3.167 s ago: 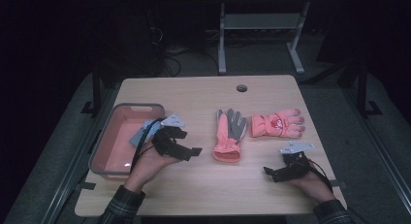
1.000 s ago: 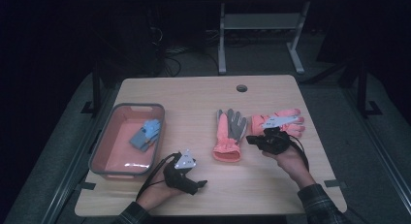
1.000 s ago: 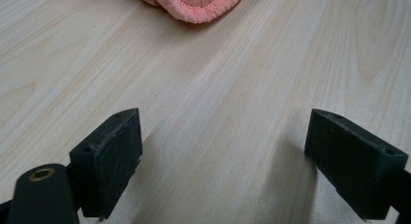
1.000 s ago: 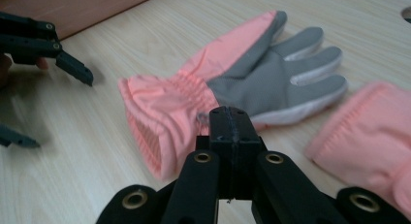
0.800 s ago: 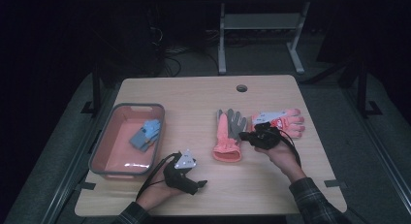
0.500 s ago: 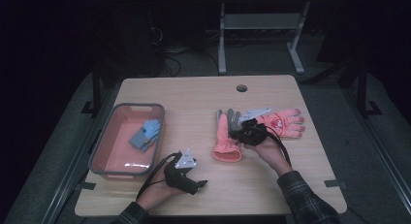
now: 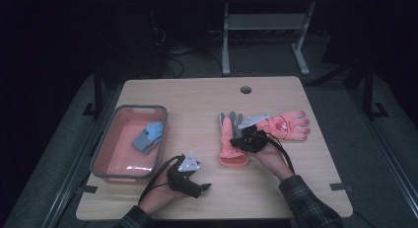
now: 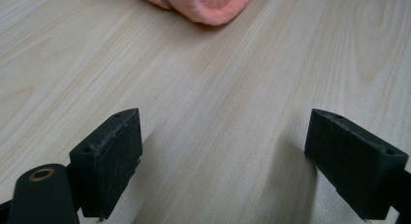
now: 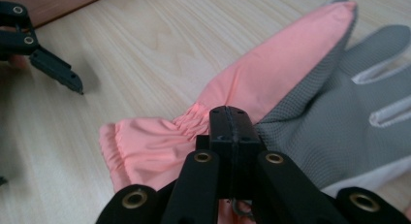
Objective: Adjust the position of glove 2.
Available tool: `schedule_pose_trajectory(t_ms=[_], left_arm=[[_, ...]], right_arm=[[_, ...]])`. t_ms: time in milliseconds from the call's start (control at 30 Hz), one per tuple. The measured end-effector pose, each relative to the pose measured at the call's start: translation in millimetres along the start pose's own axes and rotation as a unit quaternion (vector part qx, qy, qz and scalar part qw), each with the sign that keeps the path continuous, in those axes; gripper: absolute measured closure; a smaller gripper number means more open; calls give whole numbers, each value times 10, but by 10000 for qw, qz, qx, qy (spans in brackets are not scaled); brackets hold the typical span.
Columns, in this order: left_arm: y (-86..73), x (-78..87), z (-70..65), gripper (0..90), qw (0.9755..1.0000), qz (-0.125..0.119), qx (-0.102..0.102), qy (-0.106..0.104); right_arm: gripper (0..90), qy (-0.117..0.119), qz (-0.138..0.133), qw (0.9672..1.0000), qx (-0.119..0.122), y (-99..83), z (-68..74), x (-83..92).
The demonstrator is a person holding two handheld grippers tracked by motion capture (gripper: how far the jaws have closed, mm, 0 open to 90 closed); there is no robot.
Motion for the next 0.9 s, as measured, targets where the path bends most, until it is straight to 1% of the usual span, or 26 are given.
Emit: schedule_pose_trajectory(t_ms=[167, 200, 267, 300, 367, 500, 567, 600, 633, 733, 800, 900], left_arm=[[0, 0, 0, 126, 10000, 3, -2, 0], [3, -2, -5, 126, 10000, -23, 25, -14], [2, -2, -4, 126, 10000, -22, 24, -13], [2, -2, -4, 126, 10000, -20, 22, -12], [2, -2, -4, 126, 10000, -23, 22, -11], [3, -1, -2, 126, 10000, -21, 11, -3], [3, -1, 0, 126, 10000, -21, 4, 5], [3, -1, 0, 126, 10000, -21, 3, 5], [3, -1, 0, 126, 10000, -21, 3, 5], [3, -1, 0, 126, 10000, -21, 4, 5], [3, -1, 0, 126, 10000, -22, 4, 5], [3, -1, 0, 126, 10000, -23, 4, 6]], right_arm=[[898, -28, 43, 10000, -17, -111, 29, 69], [898, -35, 55, 10000, 1, -139, 31, 85], [898, -17, 58, 10000, 14, -198, 42, 121], [898, 3, 82, 10000, -38, -224, 54, 138], [898, -3, 112, 9999, -31, -288, 63, 180], [898, 20, 130, 9999, -49, -361, 80, 219], [898, 27, 144, 9999, -28, -412, 86, 248], [898, 33, 164, 9999, -30, -467, 89, 283], [898, 33, 164, 9999, -30, -467, 89, 283], [898, 42, 191, 9998, -52, -557, 88, 332], [898, 26, 219, 9997, -67, -640, 83, 371], [898, 42, 226, 9997, -68, -672, 81, 398]])
Point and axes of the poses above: each handheld gripper's, and its own axes: x roughly backward along the jaws, y roughly out of its top, z roughly to its left, the point moved 5 cm from there along -x, roughly forward along the jaws, and after that the axes turned 15 degrees about z, right-handed, at the moved point
